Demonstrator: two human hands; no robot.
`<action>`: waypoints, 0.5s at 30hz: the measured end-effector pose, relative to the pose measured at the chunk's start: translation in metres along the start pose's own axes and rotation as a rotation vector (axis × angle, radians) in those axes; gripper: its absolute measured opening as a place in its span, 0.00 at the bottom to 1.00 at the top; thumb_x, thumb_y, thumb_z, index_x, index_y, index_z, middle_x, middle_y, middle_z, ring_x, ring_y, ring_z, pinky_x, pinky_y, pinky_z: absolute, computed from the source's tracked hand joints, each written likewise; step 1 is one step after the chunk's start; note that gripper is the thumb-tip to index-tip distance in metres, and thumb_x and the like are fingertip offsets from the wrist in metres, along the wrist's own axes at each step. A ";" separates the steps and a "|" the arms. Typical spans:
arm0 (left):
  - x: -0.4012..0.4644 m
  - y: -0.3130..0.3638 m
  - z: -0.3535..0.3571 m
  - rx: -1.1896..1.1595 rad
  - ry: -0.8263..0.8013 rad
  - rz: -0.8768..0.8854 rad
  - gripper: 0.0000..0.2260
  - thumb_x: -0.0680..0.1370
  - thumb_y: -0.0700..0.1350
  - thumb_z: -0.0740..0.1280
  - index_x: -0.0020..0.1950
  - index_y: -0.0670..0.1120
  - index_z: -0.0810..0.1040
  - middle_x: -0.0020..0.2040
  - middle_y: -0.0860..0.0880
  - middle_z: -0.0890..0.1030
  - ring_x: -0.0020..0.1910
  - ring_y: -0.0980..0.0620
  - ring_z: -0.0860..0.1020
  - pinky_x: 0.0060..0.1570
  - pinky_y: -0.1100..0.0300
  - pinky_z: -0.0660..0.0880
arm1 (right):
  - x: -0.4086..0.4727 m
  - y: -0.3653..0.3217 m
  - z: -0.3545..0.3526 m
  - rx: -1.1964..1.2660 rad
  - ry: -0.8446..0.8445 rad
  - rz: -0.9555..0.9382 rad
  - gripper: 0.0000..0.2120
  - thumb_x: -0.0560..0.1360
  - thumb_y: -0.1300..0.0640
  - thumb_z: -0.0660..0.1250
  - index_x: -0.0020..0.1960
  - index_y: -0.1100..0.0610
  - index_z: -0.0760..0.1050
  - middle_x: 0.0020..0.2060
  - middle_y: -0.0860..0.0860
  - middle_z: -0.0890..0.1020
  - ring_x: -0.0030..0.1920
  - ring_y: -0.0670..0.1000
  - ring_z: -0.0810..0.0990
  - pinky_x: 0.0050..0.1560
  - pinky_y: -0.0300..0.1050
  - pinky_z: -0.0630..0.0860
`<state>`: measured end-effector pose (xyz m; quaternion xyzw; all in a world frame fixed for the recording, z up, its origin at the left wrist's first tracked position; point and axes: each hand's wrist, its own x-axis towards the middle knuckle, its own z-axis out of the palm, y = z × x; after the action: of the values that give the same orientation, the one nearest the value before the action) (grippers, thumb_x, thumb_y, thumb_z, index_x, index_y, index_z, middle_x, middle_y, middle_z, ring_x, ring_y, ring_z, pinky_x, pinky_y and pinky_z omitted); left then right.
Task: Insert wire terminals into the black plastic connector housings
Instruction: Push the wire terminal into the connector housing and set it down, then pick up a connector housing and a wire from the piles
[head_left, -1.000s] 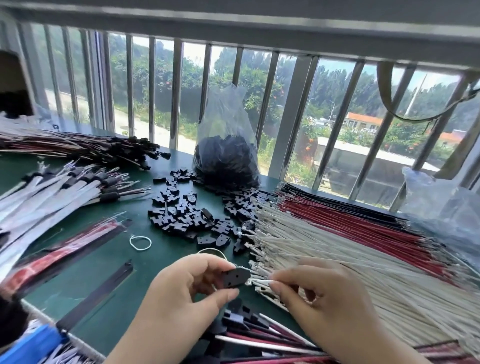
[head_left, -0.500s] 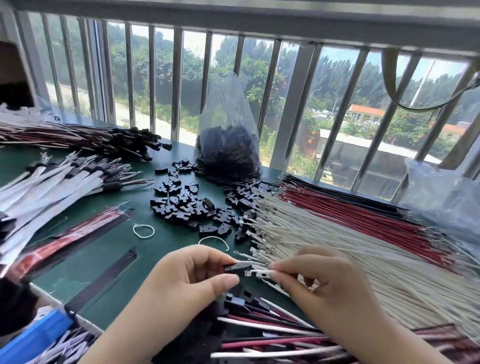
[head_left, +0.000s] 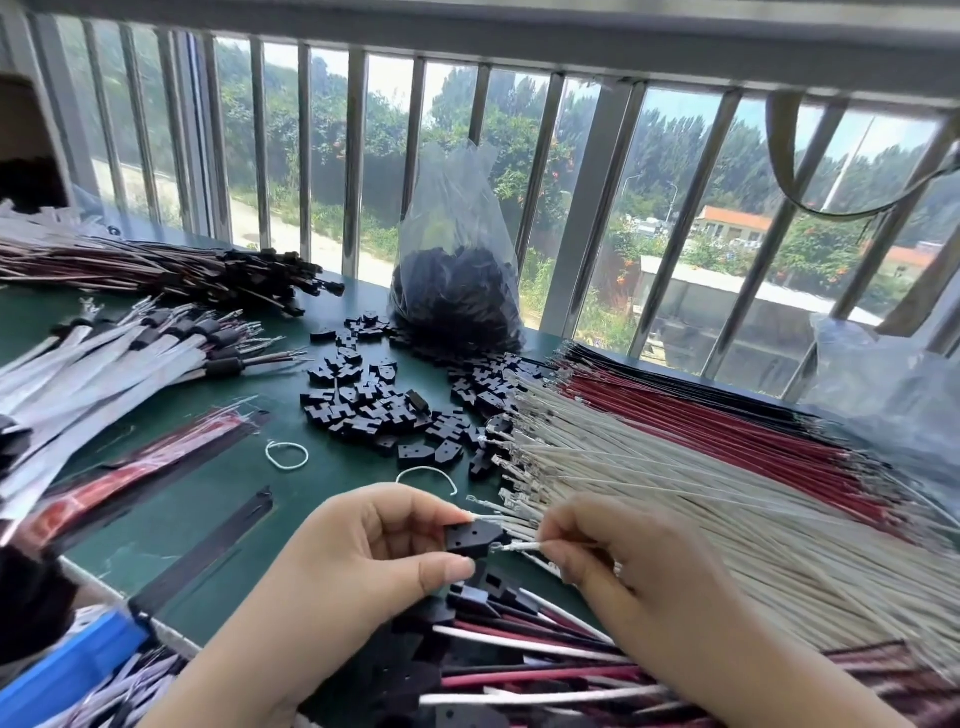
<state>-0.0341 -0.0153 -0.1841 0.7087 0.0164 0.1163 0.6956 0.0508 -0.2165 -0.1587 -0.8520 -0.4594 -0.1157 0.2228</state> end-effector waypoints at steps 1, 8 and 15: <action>0.000 0.000 0.000 0.002 -0.003 -0.006 0.18 0.54 0.46 0.76 0.43 0.52 0.84 0.35 0.46 0.85 0.31 0.56 0.81 0.30 0.69 0.75 | 0.000 -0.001 -0.001 0.028 -0.014 0.002 0.03 0.74 0.45 0.59 0.44 0.40 0.71 0.36 0.37 0.77 0.37 0.42 0.75 0.35 0.35 0.70; 0.001 0.001 0.001 0.122 0.001 -0.010 0.20 0.53 0.50 0.77 0.43 0.55 0.84 0.34 0.48 0.84 0.32 0.58 0.80 0.33 0.70 0.75 | 0.000 -0.002 -0.005 0.139 -0.088 0.034 0.04 0.72 0.43 0.59 0.41 0.40 0.71 0.34 0.40 0.78 0.35 0.44 0.77 0.36 0.38 0.73; 0.004 -0.003 0.004 0.156 -0.034 -0.036 0.17 0.56 0.48 0.81 0.42 0.53 0.84 0.36 0.48 0.85 0.33 0.57 0.81 0.34 0.69 0.75 | -0.002 -0.008 -0.003 -0.051 -0.029 -0.028 0.08 0.71 0.43 0.60 0.41 0.44 0.73 0.29 0.39 0.76 0.30 0.42 0.74 0.29 0.41 0.74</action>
<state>-0.0291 -0.0180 -0.1867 0.7623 0.0264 0.0903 0.6403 0.0433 -0.2152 -0.1549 -0.8524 -0.4714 -0.1182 0.1927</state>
